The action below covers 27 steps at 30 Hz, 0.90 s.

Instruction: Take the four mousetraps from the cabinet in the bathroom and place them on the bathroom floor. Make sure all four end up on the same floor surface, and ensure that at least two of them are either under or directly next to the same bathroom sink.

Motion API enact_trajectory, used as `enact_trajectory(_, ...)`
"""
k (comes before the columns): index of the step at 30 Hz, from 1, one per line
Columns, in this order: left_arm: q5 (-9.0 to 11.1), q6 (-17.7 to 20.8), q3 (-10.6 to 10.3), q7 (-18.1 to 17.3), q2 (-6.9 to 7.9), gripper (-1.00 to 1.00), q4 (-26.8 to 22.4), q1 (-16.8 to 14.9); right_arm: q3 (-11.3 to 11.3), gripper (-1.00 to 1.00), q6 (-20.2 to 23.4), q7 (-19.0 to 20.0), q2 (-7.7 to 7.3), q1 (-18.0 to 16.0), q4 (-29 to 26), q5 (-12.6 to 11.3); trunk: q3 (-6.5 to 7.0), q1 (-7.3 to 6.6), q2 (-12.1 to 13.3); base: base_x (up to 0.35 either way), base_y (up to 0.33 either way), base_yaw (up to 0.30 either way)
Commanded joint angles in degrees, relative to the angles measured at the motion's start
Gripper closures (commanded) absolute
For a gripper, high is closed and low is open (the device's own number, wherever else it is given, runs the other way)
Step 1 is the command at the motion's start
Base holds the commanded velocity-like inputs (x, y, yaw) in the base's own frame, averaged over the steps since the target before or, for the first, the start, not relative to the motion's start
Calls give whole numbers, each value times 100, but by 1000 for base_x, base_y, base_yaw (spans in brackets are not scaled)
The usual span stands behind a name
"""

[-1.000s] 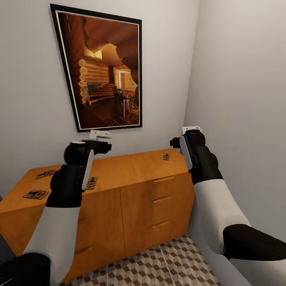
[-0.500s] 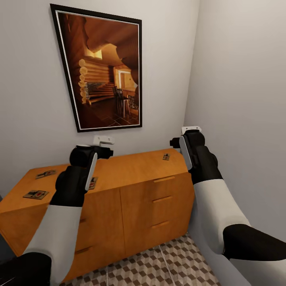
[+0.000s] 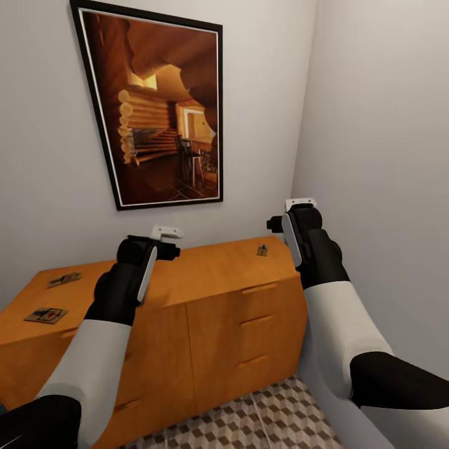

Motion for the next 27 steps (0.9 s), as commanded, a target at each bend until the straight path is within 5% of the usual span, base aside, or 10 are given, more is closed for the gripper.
enact_trajectory(1,9,24,-4,-1,1,-100,27,-3,3,-100,30,3,0,-5,-3,24,-7,3,-4,285,0,0)
enact_trajectory(15,413,-9,6,5,17,-100,140,-2,-1,-100,30,5,0,-5,-10,62,-7,3,-4,311,0,0)
enact_trajectory(27,483,-1,8,9,24,-100,140,0,4,-100,30,12,0,-5,65,30,-7,3,-4,194,0,0)
